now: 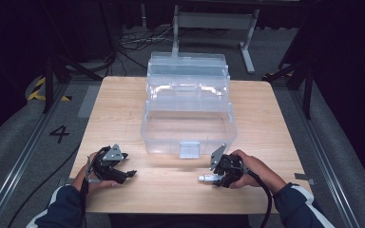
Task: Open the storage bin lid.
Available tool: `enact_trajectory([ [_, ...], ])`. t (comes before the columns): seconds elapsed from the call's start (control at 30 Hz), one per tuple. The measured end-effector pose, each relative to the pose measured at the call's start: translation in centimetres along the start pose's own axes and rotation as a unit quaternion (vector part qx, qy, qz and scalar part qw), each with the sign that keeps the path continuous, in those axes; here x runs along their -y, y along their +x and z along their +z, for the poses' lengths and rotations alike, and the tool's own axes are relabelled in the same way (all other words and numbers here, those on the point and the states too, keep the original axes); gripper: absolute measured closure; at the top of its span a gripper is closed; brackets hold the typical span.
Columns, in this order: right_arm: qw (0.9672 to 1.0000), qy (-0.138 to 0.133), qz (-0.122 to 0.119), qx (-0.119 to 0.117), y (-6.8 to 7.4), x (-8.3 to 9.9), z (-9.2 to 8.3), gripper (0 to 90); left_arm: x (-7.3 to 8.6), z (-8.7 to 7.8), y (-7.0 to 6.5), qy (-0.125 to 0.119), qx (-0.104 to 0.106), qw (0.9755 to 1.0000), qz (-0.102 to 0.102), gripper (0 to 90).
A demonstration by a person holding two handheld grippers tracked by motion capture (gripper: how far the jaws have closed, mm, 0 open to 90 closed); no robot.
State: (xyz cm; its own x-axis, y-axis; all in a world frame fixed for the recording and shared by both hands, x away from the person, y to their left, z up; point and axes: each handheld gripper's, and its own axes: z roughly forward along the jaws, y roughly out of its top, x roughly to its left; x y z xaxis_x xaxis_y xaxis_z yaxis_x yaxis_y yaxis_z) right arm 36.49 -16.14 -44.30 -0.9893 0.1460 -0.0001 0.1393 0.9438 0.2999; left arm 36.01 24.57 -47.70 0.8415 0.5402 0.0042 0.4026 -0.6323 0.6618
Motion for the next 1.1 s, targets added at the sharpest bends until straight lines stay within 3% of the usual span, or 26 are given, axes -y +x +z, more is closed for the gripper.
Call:
enact_trajectory([
  [0.27,0.9999,0.015,0.002,-0.004,-0.1,-0.4,0.3,57.4,0.5,0.2,0.2,-0.022,0.005,0.9997,-0.007,21.2],
  [0.5,0.9998,0.019,-0.007,-0.007,-0.2,-0.6,0.3,70.7,0.5,0.2,0.2,-0.022,0.006,0.9997,-0.007,20.9],
  [0.7,0.9996,0.022,-0.013,-0.012,0.0,-0.3,0.1,71.4,0.5,0.2,0.3,-0.022,0.007,0.9997,-0.005,20.8],
  [1.1,0.9999,-0.009,0.006,0.004,-0.5,0.5,-1.5,71.4,0.5,0.3,0.3,-0.022,0.008,0.9997,-0.005,20.3],
])
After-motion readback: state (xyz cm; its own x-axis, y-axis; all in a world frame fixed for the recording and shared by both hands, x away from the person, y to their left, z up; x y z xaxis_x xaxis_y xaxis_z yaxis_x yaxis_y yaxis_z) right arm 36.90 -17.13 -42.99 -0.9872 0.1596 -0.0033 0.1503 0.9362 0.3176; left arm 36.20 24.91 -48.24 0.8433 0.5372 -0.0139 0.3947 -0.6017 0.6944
